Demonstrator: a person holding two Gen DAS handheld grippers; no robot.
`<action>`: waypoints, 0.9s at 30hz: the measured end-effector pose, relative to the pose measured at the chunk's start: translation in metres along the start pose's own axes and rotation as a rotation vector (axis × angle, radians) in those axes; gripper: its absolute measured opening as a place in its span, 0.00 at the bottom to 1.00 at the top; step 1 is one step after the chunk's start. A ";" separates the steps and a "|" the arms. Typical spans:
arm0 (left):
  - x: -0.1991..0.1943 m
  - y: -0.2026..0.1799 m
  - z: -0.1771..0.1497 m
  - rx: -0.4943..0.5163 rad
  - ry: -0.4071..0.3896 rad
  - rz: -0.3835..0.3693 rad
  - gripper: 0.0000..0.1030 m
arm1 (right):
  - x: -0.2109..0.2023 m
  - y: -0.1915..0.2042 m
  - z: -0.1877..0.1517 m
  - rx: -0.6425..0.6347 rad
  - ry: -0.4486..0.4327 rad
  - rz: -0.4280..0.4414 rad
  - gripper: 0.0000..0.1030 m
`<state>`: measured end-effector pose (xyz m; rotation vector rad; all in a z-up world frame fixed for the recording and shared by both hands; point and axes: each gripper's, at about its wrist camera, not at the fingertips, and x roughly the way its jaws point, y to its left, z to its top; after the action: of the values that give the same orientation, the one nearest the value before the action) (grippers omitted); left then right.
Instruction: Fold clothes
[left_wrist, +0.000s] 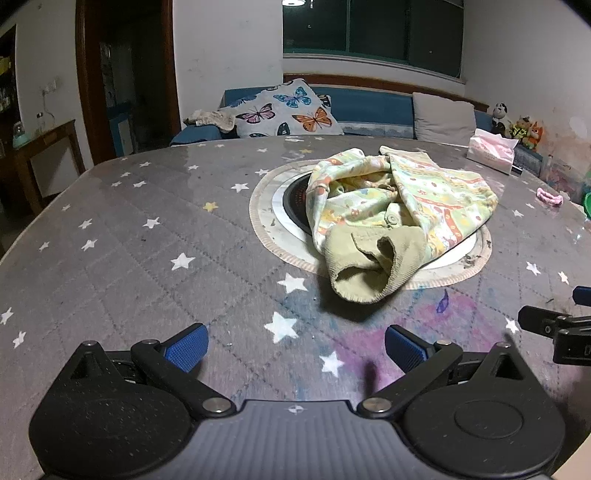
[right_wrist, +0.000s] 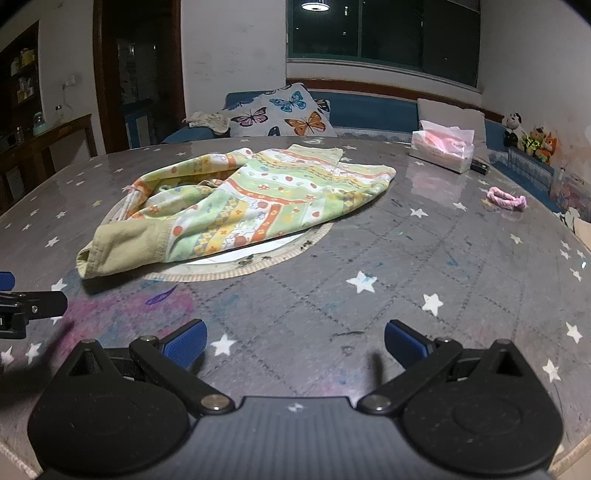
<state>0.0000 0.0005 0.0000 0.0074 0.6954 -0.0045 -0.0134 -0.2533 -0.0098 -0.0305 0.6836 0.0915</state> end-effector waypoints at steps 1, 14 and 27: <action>0.000 0.001 0.000 -0.004 0.002 -0.006 1.00 | 0.000 0.000 -0.001 -0.001 0.000 -0.001 1.00; -0.009 -0.004 -0.012 0.029 0.010 0.015 1.00 | -0.012 0.014 -0.005 0.006 -0.003 -0.009 1.00; -0.009 -0.014 -0.012 0.073 0.009 0.023 1.00 | -0.019 0.017 -0.010 -0.029 -0.027 0.001 1.00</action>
<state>-0.0147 -0.0137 -0.0034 0.0852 0.7038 -0.0075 -0.0359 -0.2386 -0.0053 -0.0570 0.6557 0.1023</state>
